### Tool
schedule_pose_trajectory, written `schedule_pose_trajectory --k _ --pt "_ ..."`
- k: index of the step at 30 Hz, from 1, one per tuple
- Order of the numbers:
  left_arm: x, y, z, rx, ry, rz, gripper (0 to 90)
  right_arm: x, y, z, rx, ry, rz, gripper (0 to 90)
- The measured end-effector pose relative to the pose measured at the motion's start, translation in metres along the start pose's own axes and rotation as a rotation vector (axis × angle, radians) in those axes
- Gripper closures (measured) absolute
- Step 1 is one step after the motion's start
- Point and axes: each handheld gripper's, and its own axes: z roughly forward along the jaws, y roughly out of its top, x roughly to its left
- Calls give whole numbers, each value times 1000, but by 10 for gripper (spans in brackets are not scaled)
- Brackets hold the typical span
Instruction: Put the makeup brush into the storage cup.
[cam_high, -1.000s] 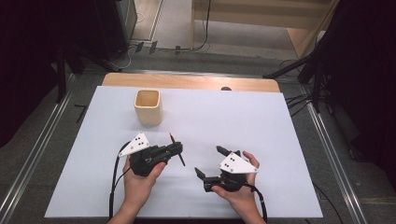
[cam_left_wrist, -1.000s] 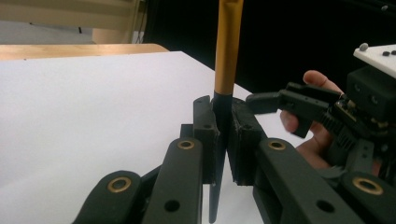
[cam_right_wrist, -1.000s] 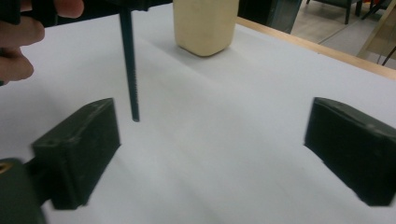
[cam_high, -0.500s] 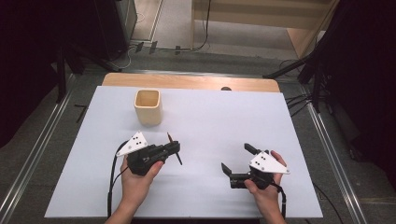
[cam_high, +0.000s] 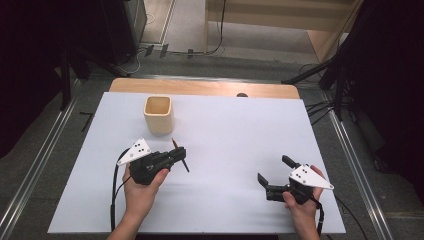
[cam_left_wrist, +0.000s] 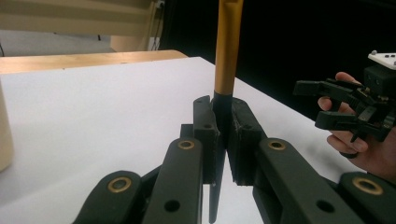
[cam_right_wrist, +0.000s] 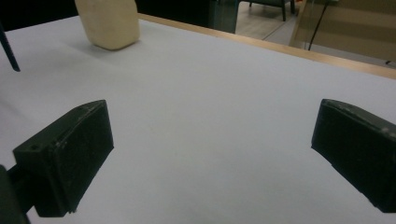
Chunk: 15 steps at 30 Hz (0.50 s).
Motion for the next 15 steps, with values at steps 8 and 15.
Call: schedule_pose_trajectory --k 8,15 --pt "4 3 -5 9 30 4 841 -19 -10 -4 -4 -33 59 0" --pt "9 13 -10 -1 52 19 841 -24 -11 -12 -29 -33 52 0"
